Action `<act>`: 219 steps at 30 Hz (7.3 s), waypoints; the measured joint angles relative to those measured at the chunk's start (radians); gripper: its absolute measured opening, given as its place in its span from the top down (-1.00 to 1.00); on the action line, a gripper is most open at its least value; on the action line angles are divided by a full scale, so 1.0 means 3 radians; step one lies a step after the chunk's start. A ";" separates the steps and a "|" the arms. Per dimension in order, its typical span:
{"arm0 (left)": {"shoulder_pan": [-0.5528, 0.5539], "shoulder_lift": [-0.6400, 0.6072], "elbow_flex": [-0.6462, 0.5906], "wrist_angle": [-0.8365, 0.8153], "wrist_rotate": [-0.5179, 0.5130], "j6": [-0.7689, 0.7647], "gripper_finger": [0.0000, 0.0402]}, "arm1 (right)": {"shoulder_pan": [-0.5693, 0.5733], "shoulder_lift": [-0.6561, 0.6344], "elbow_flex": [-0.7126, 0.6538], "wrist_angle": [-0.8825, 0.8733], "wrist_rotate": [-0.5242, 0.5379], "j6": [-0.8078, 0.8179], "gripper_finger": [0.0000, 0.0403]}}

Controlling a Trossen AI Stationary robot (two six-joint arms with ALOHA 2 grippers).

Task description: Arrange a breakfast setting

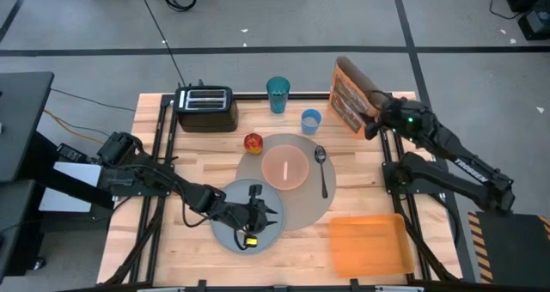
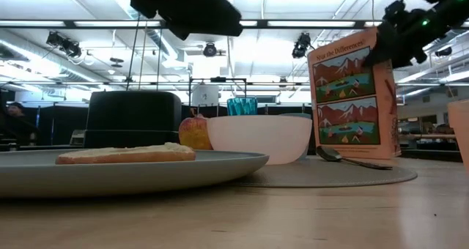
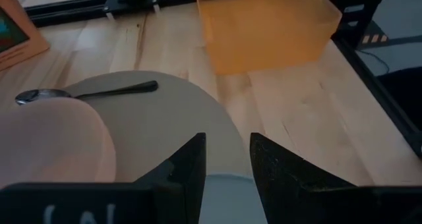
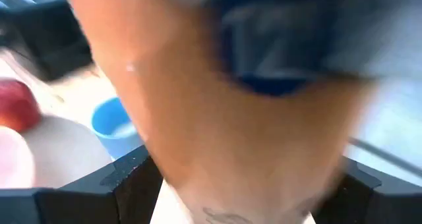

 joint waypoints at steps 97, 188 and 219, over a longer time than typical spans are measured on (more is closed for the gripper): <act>0.1355 -0.0540 0.0000 0.1461 0.0604 0.0674 -0.66 | 0.2179 0.0957 0.0621 0.1202 -0.1233 -0.0298 0.94; 0.1171 -0.0857 0.0004 0.3365 0.1027 0.0912 0.94 | 0.2602 0.2153 -0.0235 0.5761 -0.0715 -0.0411 -0.84; 0.1470 -0.0367 0.0101 0.4464 0.1395 0.0794 0.95 | 0.2594 0.2194 -0.0234 0.6193 -0.0869 -0.0686 -0.52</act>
